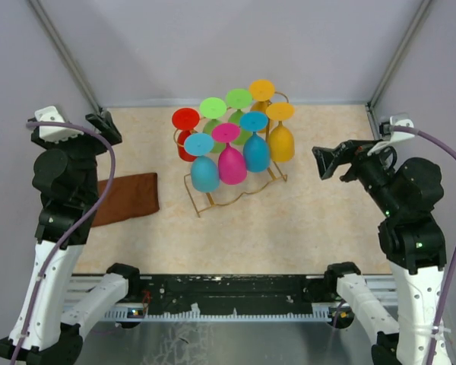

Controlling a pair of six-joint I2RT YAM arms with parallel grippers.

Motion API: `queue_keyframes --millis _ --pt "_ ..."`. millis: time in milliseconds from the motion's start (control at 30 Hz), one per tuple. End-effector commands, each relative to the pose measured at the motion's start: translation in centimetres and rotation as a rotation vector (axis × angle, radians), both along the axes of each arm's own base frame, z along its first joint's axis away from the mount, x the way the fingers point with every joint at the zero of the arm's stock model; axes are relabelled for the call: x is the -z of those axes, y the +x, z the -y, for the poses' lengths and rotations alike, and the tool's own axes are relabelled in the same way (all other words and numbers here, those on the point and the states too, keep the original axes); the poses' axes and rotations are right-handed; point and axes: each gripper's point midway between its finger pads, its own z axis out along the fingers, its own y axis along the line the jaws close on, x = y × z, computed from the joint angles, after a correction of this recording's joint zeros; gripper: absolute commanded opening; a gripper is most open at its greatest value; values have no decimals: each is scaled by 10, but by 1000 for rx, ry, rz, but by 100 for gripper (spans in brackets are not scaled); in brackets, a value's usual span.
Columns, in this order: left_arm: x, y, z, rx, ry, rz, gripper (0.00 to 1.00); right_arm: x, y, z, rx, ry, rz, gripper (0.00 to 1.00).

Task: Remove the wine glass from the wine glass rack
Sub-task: Pick up the wine glass from the wine rack.

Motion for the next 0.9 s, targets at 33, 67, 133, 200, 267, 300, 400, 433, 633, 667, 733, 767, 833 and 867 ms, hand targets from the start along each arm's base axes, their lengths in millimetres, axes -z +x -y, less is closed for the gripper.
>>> queue_keyframes --millis 33,67,133,200,267,300,400,433,633,667,733,767,833,867 --pt "36 0 -3 -40 -61 -107 100 29 8 1 25 42 -106 99" --pt "41 0 -2 -41 -62 -123 100 36 9 1 26 48 -128 99" --pt "57 1 0 -41 -72 -170 100 49 12 0 32 64 -174 99" --pt "73 3 4 -31 -75 -220 100 64 15 -1 36 80 -222 99" --pt "91 5 9 -15 -71 -278 100 78 18 -3 39 100 -276 99" --pt "100 6 12 -9 -73 -309 99 84 19 -5 37 110 -300 99" --pt "131 8 21 14 -83 -419 99 97 22 -13 6 144 -358 99" --pt "141 9 25 21 -89 -456 99 101 23 -15 -2 158 -372 99" --pt "190 7 40 47 -147 -645 99 106 32 -30 -46 264 -427 99" --pt "196 5 41 48 -158 -666 99 106 33 -31 -50 279 -437 99" --pt "205 3 40 50 -187 -702 99 104 36 -35 -56 308 -456 99" --pt "207 1 39 52 -201 -713 99 101 38 -36 -59 321 -460 99" --pt "211 -2 34 50 -238 -728 99 94 43 -37 -54 352 -460 99" --pt "210 -4 32 49 -257 -728 99 89 46 -38 -52 372 -455 98"
